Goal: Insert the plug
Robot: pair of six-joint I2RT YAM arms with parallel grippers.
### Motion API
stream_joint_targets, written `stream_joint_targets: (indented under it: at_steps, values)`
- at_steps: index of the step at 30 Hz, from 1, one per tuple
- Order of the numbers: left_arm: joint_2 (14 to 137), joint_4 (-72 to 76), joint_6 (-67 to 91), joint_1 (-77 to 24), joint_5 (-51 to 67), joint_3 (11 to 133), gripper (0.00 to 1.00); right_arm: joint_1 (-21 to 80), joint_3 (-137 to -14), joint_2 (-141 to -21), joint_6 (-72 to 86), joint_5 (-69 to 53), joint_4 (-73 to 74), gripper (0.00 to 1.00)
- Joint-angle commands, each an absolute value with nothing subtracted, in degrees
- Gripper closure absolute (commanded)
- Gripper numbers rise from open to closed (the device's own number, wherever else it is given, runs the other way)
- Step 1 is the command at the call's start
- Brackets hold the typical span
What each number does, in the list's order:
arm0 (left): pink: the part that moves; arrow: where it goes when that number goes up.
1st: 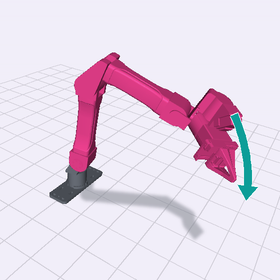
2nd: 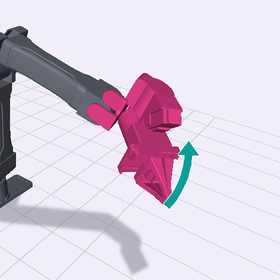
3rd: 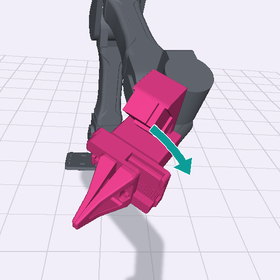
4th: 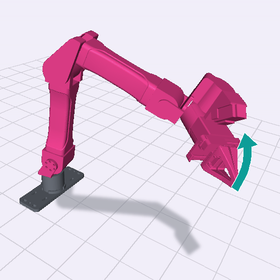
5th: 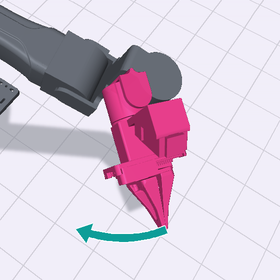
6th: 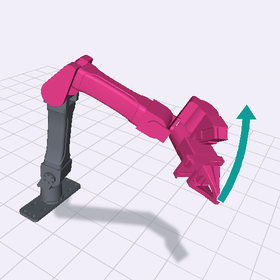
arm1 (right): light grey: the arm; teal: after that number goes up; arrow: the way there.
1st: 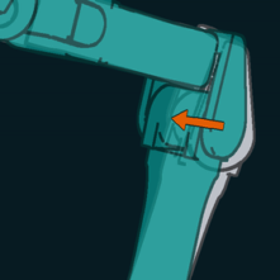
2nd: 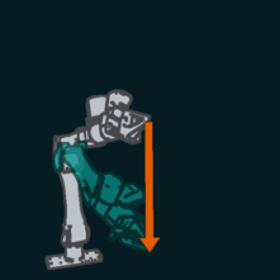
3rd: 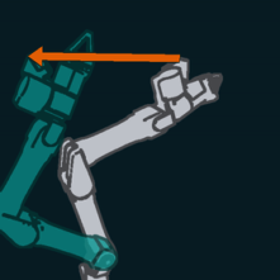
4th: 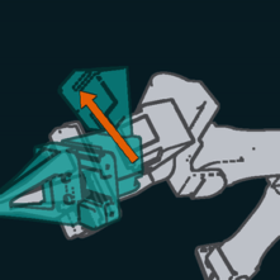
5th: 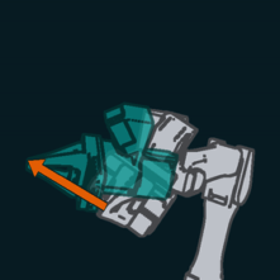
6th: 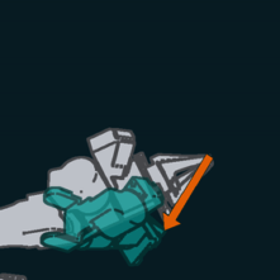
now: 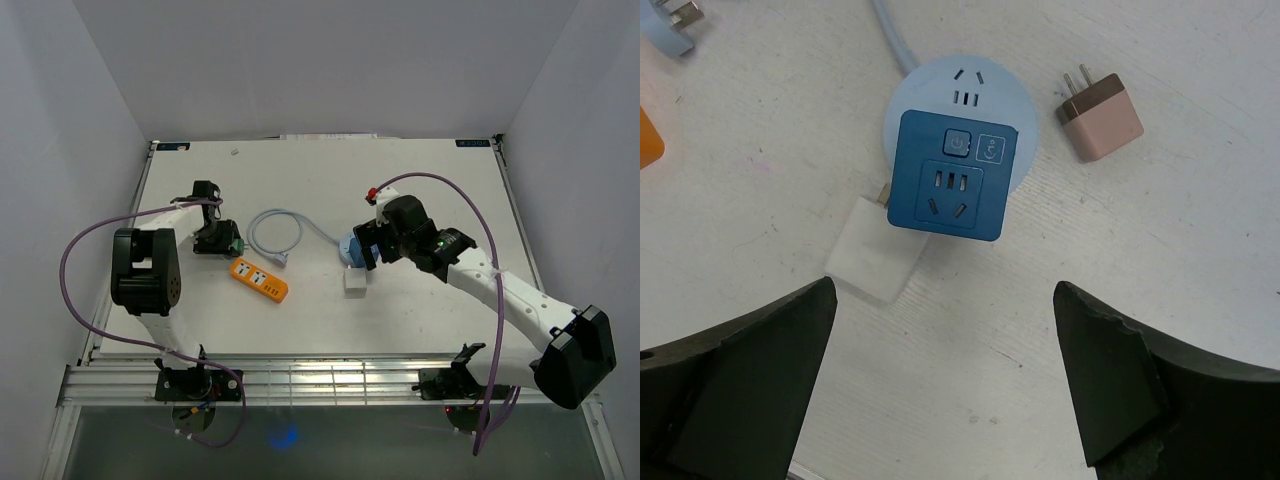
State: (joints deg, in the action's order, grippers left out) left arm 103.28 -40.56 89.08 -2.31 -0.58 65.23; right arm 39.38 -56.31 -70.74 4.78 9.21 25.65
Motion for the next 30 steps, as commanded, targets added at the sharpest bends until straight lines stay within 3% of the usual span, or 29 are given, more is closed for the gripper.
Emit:
stream_joint_targets:
  at_steps: [1, 3, 4, 7, 13, 18, 21, 22, 26, 30]
  values:
    - [103.98, -41.31, 90.7, -2.11, -4.21, 65.66, 0.56, 39.11, -55.9, -68.73, 5.19, 8.79, 24.17, 0.05]
    - [103.1, -41.05, 89.74, -2.11, -5.97, 65.65, 0.68, 39.11, -55.72, -68.73, 5.19, 8.79, 24.26, 0.05]
    - [102.57, -40.7, 89.21, -2.11, -6.59, 65.57, 0.82, 39.02, -55.72, -68.82, 5.19, 8.96, 24.17, 0.05]
    - [100.29, -38.77, 85.88, -2.11, -9.05, 65.22, 1.0, 39.02, -55.63, -68.64, 5.01, 8.88, 23.99, 0.05]
    - [95.38, -31.12, 74.02, -2.46, -10.46, 65.3, 1.0, 38.76, -55.72, -68.91, 4.92, 7.48, 22.5, 0.05]
    - [89.84, -13.48, 58.22, -4.82, -6.16, 61.27, 1.0, 38.58, -56.07, -70.22, 5.01, 3.88, 20.57, 0.05]
    - [85.18, -0.73, 48.53, -6.15, 1.21, 56.26, 1.0, 38.5, -57.21, -70.49, 4.92, -1.91, 19.26, 0.0]
    - [84.12, 3.56, 45.3, -6.24, 8.8, 55.03, 1.0, 38.41, -57.13, -70.14, 5.01, -5.5, 17.16, 0.05]
    - [82.44, 22.87, 42.54, -6.33, 32.25, 50.37, 1.0, 38.41, -56.34, -68.03, 5.18, -12.47, 10.73, 0.07]
    - [84.02, 36.55, 44.22, -9.65, 43.93, 47.02, 0.99, 38.15, -60.37, -68.99, 6.85, -12.13, 12.65, 0.08]
